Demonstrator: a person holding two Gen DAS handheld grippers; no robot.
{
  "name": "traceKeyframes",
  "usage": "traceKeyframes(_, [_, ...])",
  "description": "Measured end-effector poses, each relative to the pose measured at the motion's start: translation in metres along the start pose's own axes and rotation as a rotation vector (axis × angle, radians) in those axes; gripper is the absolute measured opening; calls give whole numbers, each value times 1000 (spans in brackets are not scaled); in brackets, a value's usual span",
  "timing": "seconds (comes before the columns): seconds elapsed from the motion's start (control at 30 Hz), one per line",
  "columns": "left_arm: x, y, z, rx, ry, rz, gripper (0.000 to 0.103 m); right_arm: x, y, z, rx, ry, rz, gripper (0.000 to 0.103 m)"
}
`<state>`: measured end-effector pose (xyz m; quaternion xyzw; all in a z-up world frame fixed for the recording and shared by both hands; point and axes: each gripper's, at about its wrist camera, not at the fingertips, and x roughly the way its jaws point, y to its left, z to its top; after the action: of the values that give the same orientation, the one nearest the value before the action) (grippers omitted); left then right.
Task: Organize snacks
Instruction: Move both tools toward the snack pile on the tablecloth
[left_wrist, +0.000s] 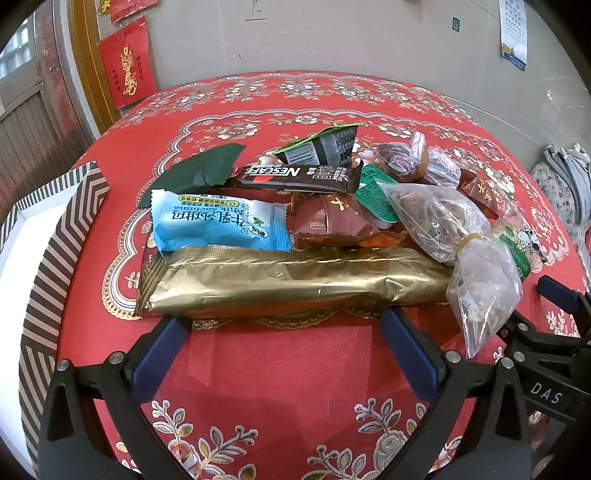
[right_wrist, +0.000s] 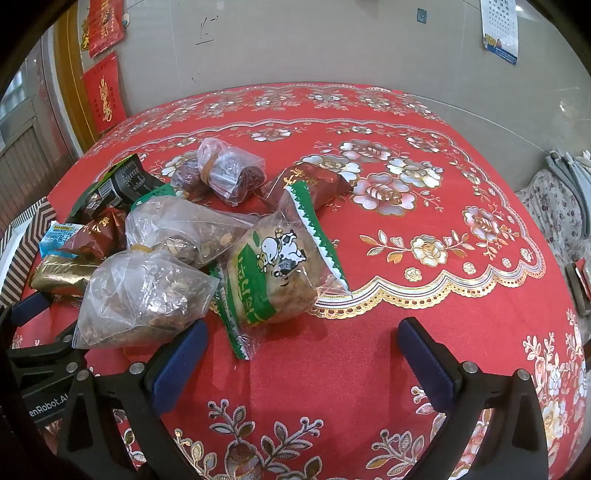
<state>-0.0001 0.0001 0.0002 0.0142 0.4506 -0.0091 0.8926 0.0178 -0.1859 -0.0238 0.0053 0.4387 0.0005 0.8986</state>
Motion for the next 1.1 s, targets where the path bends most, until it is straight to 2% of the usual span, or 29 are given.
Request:
traceKeyframes(0.13, [-8, 4, -5, -3, 18, -30, 103, -7, -1, -6, 6, 2, 19, 103])
traceKeyframes(0.3, [-43, 12, -12, -22, -61, -56, 103, -49, -17, -26, 100, -77, 114, 102])
traceKeyframes(0.37, [-65, 19, -12, -28, -121, -44, 103, -71, -14, -20, 92, -130, 108, 102])
traceKeyframes(0.53, [-95, 37, -3, -58, -197, -26, 103, -120, 0, -11, 40, -254, 77, 103])
traceKeyframes(0.63, [-110, 45, 0, -65, -251, -7, 103, -130, 5, -5, 26, -290, 86, 103])
traceKeyframes(0.73, [-121, 54, 0, -78, -279, 3, 103, -142, 21, -14, 11, -326, 65, 103])
traceKeyframes(0.87, [-128, 62, -4, -104, -301, 18, 103, -144, 29, -14, -21, -318, 56, 103])
traceKeyframes(1.1, [-123, 81, -2, -123, -280, 21, 103, -134, 35, -16, -31, -276, 81, 103])
